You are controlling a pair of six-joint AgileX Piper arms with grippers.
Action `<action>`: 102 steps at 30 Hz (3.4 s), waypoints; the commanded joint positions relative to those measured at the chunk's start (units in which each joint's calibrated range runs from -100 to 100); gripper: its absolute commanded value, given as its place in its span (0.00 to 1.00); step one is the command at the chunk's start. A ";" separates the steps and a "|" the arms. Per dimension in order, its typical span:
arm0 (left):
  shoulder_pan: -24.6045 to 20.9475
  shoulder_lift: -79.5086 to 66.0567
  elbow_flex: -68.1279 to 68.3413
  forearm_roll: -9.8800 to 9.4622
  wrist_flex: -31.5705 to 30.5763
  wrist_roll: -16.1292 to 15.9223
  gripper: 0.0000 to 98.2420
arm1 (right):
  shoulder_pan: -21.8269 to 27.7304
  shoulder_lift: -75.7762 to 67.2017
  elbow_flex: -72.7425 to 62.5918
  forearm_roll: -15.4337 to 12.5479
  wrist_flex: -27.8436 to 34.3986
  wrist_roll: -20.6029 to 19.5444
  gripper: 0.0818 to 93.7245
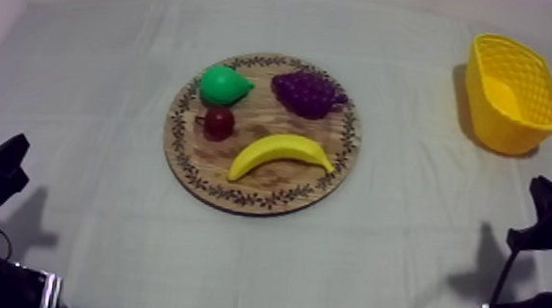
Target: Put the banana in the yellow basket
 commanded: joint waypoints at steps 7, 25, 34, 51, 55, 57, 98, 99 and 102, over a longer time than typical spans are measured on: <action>0.00 0.00 -0.03 -0.03 -0.04 0.02 0.00 | 0.00 -0.03 0.04 0.02 0.03 0.00 0.00; 0.00 0.00 -0.03 -0.03 -0.04 0.02 0.00 | 0.00 -0.03 0.04 0.02 0.03 0.00 0.00; 0.00 0.00 -0.03 -0.03 -0.04 0.02 0.00 | -0.49 -0.03 -0.13 0.17 1.21 -1.60 0.01; 0.00 0.00 -0.03 -0.03 -0.04 -0.02 0.00 | -4.96 26.44 -23.09 -1.53 7.44 2.44 0.01; 0.00 0.00 -0.03 -0.03 -0.04 0.01 0.00 | -3.80 35.61 -34.73 -7.04 13.18 7.02 0.01; 0.00 0.00 -0.03 -0.03 -0.04 -0.01 0.00 | -2.44 40.53 -40.63 -10.34 16.71 9.83 0.01; 0.00 0.00 -0.03 -0.03 -0.04 0.01 0.00 | -26.25 98.42 -83.36 -12.31 25.47 15.76 0.07; 0.00 0.00 -0.03 -0.03 -0.04 0.00 0.00 | -26.69 99.04 -83.45 -12.19 25.24 15.78 0.08; 0.00 0.00 -0.03 -0.03 -0.04 -0.01 0.00 | -28.04 100.14 -83.79 -11.52 24.98 15.23 0.24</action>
